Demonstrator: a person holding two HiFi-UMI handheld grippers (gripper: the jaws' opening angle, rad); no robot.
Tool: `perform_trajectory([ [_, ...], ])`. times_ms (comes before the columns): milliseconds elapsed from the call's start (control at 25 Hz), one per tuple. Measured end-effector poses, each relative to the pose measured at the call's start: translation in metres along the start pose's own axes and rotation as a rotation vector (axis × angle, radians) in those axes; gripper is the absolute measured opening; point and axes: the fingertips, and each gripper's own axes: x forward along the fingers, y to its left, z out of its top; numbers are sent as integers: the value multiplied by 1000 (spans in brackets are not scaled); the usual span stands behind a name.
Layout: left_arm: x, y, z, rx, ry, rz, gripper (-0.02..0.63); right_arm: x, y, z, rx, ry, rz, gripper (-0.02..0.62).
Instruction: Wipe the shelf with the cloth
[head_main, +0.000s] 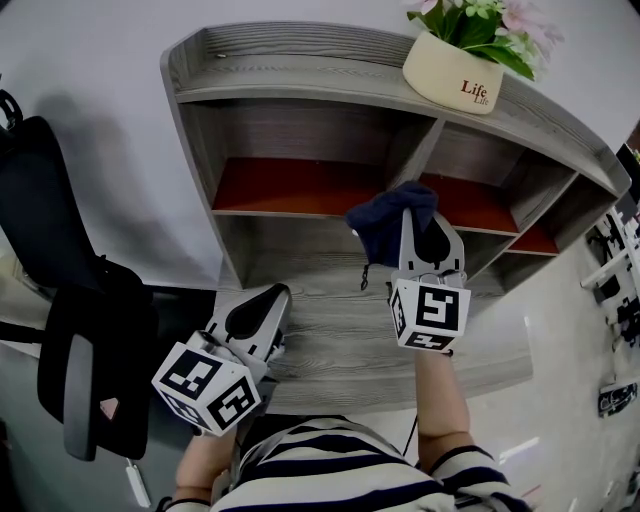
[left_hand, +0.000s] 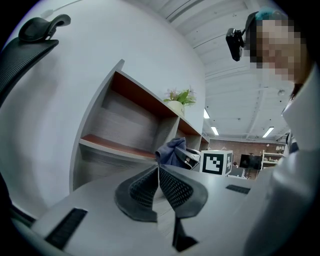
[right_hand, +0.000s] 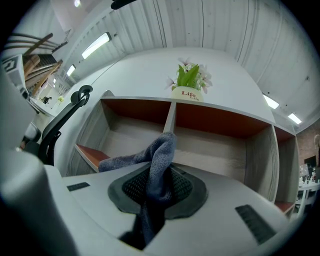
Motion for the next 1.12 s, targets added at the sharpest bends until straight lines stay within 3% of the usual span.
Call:
perform_trajectory([
  [280,-2,2,-1,-5,-3,14,21,-2,6,-4,12,8,9,72],
  [480,-10,8,5,-6,-29,44,21,-16,15,30,50,-91,22,72],
  [680,-25,17,9,-6,-50,93,21,-16,54,60,59,-174,144,72],
  [1120,-81,42,17,-18,-105,250,21,0,172,90,93,-239,436,72],
])
